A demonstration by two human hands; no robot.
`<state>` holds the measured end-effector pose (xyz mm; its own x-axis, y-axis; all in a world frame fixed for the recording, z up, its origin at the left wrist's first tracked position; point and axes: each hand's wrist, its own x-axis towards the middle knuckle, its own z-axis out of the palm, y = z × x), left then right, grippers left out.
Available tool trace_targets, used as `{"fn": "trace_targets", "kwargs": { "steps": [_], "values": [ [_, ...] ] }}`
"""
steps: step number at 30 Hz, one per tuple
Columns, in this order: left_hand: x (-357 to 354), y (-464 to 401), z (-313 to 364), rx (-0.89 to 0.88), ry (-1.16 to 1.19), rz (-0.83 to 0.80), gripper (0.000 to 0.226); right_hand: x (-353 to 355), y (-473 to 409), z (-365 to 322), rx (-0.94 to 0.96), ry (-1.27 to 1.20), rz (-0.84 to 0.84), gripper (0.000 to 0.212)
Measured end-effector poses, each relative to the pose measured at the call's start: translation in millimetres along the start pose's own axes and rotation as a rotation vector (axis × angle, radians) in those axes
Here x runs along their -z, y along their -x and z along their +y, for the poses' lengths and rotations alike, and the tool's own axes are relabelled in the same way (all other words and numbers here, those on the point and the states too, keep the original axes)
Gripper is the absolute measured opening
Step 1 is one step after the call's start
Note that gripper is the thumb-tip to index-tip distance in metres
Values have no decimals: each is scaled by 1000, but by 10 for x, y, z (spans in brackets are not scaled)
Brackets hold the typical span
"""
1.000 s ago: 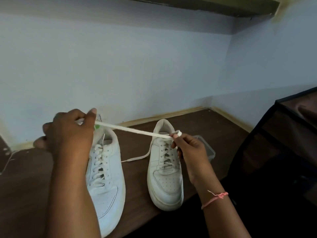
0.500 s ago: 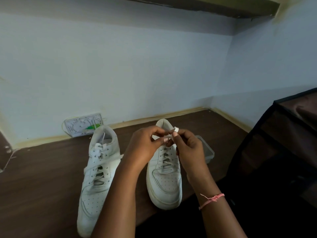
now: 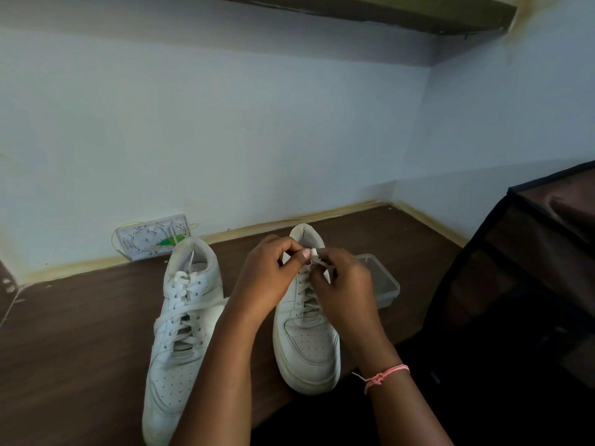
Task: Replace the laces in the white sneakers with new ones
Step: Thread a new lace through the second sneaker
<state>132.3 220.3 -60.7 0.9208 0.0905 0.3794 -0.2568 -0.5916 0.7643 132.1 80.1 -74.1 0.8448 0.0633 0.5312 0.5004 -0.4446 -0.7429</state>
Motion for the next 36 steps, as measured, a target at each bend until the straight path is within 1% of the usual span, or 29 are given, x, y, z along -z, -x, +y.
{"fn": "trace_targets", "kwargs": {
  "steps": [2,4,5,8,9,10,12,15,18,20,23,24,25,26,28,29,30,31,33,36],
  "values": [
    [7,-1,-13,10,-17,-35,15,-32,-7,45,86,181,18,17],
    [-1,1,-31,17,-27,-68,17,-57,-8,58,73,224,23,12],
    [-12,3,-39,23,-21,-77,18,-59,0,61,31,170,10,12],
    [-44,5,-52,43,19,-83,19,-12,-6,-15,-266,-200,-62,15],
    [-52,3,-58,45,29,-78,20,11,-8,-39,-318,-270,-81,14],
    [-57,1,-58,44,41,-73,20,26,-5,-44,-326,-284,-93,12],
    [-65,2,-49,52,82,-62,20,38,2,-64,-318,-304,-88,10],
    [-91,3,-41,65,146,-24,21,19,13,-70,-301,-286,-25,12],
    [-114,-1,-41,97,168,-1,24,-4,35,-68,-273,-256,23,26],
    [-105,-9,-48,159,236,-24,25,-27,43,-40,-187,-205,29,27],
    [-80,-8,-47,237,320,-30,24,-81,46,-12,-38,-162,32,18],
    [-80,-7,-48,249,321,-23,24,-90,55,-35,-34,-212,38,16],
    [-83,-9,-47,253,317,-8,23,-87,52,-66,-80,-315,45,14],
    [-92,-7,-45,249,308,13,23,-63,41,-101,-180,-458,53,13],
    [-112,-11,-32,216,274,63,25,18,6,-173,-458,-780,56,12],
    [-124,-13,-21,193,248,83,25,65,-11,-183,-559,-902,49,12],
    [-139,-12,-9,169,221,100,25,112,-26,-173,-618,-986,43,12],
    [-155,-10,-2,155,196,119,24,166,-39,-153,-645,-1047,43,14],
    [-157,-10,-29,163,162,163,23,270,-91,-87,-629,-1092,62,27],
    [-79,-26,-151,208,134,232,25,540,-203,-35,-620,-1110,206,32]
  ]
}}
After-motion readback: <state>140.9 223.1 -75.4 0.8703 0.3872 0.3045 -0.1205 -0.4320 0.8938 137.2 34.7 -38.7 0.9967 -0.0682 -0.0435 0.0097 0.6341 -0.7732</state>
